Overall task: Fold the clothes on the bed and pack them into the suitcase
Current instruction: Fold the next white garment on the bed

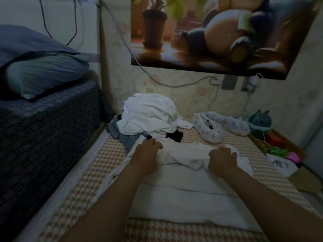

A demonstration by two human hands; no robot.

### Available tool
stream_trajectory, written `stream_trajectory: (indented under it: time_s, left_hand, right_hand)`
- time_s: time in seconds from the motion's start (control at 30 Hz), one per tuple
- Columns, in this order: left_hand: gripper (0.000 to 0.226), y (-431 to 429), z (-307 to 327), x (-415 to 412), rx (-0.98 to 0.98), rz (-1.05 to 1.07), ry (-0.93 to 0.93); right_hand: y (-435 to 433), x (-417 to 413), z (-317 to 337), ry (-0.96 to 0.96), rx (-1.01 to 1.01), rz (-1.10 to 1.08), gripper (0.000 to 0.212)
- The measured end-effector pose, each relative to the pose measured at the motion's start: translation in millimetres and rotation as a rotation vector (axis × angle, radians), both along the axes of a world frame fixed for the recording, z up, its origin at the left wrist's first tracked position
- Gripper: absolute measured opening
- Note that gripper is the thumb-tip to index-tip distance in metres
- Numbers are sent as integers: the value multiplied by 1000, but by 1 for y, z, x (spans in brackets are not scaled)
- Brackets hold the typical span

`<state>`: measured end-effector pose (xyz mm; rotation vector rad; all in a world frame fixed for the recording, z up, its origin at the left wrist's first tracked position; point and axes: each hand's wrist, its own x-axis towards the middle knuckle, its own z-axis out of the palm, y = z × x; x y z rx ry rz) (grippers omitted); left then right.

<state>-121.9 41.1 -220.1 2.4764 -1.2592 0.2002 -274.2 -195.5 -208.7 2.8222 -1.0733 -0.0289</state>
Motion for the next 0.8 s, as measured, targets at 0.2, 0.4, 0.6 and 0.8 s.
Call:
stream_trajectory:
  time_s: [0.2, 0.4, 0.6, 0.8]
  left_hand:
    - [59, 5, -18, 10, 226, 191, 4]
    - [34, 37, -12, 34, -59, 159, 22]
    - [28, 78, -1, 46, -90, 106, -52]
    - [22, 90, 17, 55, 335, 18, 658]
  right_hand:
    - [32, 24, -7, 42, 353, 428, 69]
    - [49, 57, -20, -181, 14, 522, 36]
    - [52, 60, -13, -389, -253, 961, 6]
    - [72, 63, -2, -426, 677, 565, 13]
